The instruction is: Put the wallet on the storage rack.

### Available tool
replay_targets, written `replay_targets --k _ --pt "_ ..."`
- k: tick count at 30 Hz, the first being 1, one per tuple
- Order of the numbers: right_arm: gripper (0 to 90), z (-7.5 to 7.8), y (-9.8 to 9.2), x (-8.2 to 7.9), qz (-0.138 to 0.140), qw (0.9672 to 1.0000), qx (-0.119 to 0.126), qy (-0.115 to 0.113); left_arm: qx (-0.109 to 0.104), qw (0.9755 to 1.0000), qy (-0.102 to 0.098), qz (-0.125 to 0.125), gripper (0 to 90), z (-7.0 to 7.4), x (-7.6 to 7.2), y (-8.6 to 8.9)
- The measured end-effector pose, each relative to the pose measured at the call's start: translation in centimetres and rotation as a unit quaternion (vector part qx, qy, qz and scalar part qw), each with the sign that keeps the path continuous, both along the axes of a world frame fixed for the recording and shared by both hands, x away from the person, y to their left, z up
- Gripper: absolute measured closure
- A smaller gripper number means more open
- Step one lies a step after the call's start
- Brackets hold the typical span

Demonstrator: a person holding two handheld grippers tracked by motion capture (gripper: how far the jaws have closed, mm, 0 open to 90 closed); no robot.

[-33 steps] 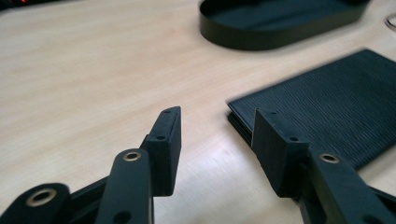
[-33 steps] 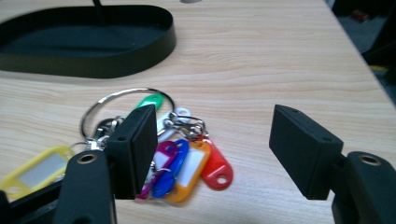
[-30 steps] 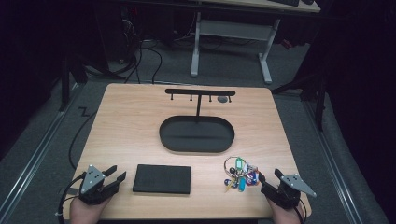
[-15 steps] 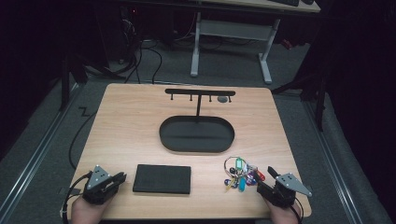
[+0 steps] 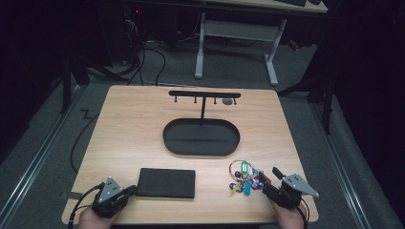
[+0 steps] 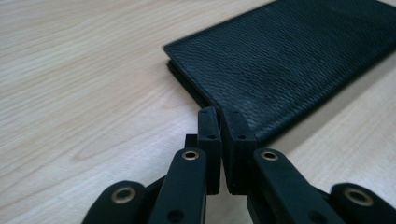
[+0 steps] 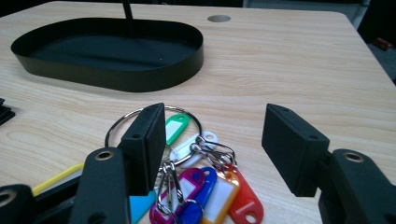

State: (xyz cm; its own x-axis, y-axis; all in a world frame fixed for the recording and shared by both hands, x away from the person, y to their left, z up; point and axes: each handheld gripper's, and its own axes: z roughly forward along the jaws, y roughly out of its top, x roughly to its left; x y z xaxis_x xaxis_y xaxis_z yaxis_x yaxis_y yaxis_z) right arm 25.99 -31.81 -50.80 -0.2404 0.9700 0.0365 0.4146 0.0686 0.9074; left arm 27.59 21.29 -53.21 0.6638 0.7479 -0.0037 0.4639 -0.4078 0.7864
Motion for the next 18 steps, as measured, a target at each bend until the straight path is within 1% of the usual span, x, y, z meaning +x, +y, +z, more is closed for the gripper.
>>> replay_targets --k 5,6,8,9,10,11,13,16,17,18 --pt "40.2 -0.1 0.5 0.6 0.012 0.9999 -0.004 0.002 0.007 0.9999 -0.003 -0.008 87.0 0.1 -0.9 -0.3" --pt "40.3 -0.1 0.6 0.7 0.014 0.9999 -0.005 0.003 0.013 0.9998 -0.005 -0.012 85.4 0.2 -1.3 -0.5" --pt "40.2 -0.1 0.6 0.7 0.015 0.9999 -0.004 0.003 0.013 0.9998 -0.007 -0.013 85.0 0.2 -1.5 -0.6" --pt "40.2 -0.1 0.6 0.7 0.014 0.9999 -0.002 0.003 0.015 0.9997 -0.01 -0.018 85.0 0.4 -1.9 -0.8" --pt "40.2 -0.1 0.6 0.7 0.014 0.9999 -0.002 0.003 0.015 0.9997 -0.01 -0.018 84.8 0.4 -1.9 -0.8" --pt "40.2 -0.1 0.6 0.8 0.015 0.9999 -0.003 0.002 0.016 0.9995 -0.012 -0.023 84.8 0.4 -2.1 -1.0" --pt "40.2 -0.1 0.6 0.8 0.016 0.9999 -0.001 0.003 0.018 0.9989 -0.015 -0.04 84.3 0.6 -2.8 -1.8" --pt "40.1 -0.1 0.6 0.8 0.015 0.9999 -0.001 0.004 0.023 0.9977 -0.019 -0.062 83.9 0.7 -3.5 -3.0" --pt "40.1 -0.1 0.5 0.8 0.015 0.9999 -0.001 0.004 0.028 0.997 -0.022 -0.069 83.4 0.7 -3.7 -3.4" --pt "40.1 -0.1 0.5 0.8 0.015 0.9999 -0.001 0.004 0.028 0.997 -0.022 -0.069 82.9 0.7 -3.7 -3.4"
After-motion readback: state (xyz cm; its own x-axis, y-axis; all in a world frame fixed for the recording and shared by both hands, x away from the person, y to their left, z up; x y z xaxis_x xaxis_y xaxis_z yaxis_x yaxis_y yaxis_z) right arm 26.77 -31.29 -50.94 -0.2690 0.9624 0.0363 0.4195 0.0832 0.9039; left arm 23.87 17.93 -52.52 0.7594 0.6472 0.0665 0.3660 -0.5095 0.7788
